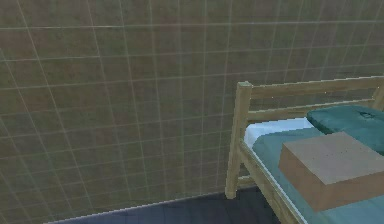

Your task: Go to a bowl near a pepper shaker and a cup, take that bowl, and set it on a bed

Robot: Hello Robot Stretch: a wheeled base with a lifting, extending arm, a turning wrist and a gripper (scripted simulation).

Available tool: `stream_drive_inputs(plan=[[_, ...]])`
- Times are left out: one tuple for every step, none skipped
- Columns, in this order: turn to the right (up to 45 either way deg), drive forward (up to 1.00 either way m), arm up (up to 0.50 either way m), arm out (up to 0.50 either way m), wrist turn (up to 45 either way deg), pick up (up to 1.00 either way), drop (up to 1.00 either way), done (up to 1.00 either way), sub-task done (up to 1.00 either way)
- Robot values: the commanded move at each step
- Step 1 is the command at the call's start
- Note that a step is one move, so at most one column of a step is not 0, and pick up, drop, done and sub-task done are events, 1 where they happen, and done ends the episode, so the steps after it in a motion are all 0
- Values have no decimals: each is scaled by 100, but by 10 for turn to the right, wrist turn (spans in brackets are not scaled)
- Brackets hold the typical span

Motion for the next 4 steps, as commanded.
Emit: stream_drive_inputs(plan=[[0,0,0,0,0,0,100,0,0],[0,0,2,0,0,0,0,0,0],[0,0,0,-8,0,0,0,0,0],[0,0,0,0,0,0,0,100,0]])
